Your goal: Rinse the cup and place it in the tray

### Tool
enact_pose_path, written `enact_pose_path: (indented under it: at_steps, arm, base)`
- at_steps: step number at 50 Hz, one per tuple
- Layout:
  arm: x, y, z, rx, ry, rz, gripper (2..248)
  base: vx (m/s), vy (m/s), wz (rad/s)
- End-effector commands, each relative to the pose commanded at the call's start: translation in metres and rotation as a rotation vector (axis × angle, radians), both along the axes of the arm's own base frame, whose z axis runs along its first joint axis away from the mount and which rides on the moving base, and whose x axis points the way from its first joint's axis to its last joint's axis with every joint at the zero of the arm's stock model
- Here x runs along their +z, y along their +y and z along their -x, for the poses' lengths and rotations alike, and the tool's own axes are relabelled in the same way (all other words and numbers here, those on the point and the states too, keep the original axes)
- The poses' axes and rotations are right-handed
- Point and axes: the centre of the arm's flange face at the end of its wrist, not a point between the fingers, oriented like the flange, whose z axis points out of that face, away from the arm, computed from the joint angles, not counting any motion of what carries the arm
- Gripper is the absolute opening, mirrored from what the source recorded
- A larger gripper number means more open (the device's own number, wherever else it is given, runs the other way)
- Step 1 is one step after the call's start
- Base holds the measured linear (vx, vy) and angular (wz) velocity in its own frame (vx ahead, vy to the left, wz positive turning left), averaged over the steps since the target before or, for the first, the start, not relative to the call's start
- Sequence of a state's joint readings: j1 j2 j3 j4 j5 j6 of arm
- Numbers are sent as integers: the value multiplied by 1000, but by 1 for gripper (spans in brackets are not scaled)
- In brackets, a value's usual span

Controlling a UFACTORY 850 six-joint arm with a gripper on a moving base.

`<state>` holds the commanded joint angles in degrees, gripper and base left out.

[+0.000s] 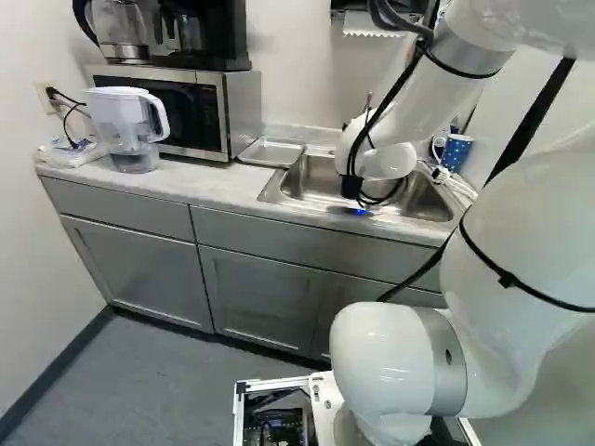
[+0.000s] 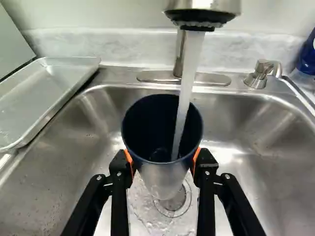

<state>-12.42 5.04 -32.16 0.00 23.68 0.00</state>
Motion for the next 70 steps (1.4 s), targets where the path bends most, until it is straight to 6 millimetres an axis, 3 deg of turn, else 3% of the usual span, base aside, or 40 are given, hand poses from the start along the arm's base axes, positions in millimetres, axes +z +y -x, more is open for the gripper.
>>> enact_pose_path:
  at_steps: [21,70]
  arm:
    - [0,-13,-11,-25,1,0,124]
    - [0,-14,-11,-25,1,0,124]
  base:
    - [0,0,0]
    - [0,0,0]
